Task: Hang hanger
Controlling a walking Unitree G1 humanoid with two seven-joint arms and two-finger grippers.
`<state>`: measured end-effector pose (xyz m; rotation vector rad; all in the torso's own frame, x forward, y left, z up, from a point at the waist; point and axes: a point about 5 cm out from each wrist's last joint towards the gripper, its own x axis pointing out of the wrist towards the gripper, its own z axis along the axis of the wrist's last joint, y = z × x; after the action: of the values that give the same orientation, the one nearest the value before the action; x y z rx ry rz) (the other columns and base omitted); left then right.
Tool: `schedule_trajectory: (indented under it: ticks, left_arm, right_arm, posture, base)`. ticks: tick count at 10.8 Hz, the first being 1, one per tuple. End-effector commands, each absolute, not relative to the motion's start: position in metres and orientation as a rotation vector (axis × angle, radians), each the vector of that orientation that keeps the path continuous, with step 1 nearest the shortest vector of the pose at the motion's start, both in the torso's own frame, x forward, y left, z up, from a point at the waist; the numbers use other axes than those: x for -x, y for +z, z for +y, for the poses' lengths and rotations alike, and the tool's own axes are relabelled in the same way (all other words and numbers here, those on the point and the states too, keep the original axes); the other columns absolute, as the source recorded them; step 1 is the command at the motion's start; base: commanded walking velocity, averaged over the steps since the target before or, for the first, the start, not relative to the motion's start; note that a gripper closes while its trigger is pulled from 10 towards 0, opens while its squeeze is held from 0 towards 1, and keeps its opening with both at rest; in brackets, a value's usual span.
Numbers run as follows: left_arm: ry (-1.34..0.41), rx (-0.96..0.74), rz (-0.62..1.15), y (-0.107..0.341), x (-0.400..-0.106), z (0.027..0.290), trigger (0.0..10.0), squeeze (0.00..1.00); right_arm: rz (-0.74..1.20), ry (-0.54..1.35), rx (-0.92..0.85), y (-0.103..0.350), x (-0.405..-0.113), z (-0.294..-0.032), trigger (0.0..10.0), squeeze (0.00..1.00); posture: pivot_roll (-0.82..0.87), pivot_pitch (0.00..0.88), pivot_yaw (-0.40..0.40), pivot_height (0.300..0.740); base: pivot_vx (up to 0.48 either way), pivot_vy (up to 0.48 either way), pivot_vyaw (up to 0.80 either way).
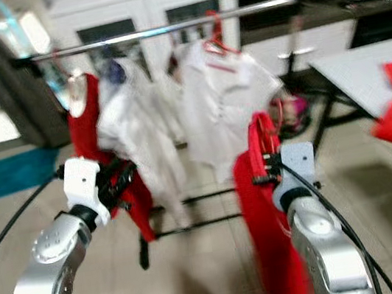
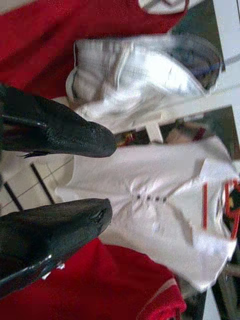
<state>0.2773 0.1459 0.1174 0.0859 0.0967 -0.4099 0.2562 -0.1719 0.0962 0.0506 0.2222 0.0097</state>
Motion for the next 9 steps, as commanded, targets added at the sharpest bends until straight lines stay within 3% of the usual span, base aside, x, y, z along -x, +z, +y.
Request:
schedule_trajectory:
  ticks: [1, 3, 7, 9]
  left_arm:
    - [-0.394, -0.099, 0.101, 0.119, -0.282, 0.155, 10.0, 0.00]
    - [-0.375, -0.083, 0.103, 0.118, -0.283, 0.156, 10.0, 0.00]
    - [-0.422, -0.079, 0.115, 0.113, -0.277, 0.143, 10.0, 0.00]
    - [-0.396, -0.079, 0.105, 0.115, -0.281, 0.147, 10.0, 0.00]
  right_arm:
    - [0.170, 0.083, -0.097, 0.109, -0.265, -0.156, 10.0, 0.00]
    - [0.172, 0.182, 0.000, 0.111, -0.265, -0.149, 10.0, 0.00]
    - [0.179, 0.203, 0.024, 0.106, -0.260, -0.149, 10.0, 0.00]
    - [0.176, 0.214, 0.025, 0.110, -0.264, -0.146, 10.0, 0.00]
  posture:
    - [0.07, 0.000, 0.077, 0.723]
    - [0.06, 0.000, 0.089, 0.723]
    - [0.06, 0.000, 0.067, 0.723]
    - [0.06, 0.000, 0.074, 0.723]
  base:
    - [0.435, 0.000, 0.00]
    - [0.437, 0.000, 0.00]
    - [0.438, 0.000, 0.76]
    - [0.439, 0.000, 0.00]
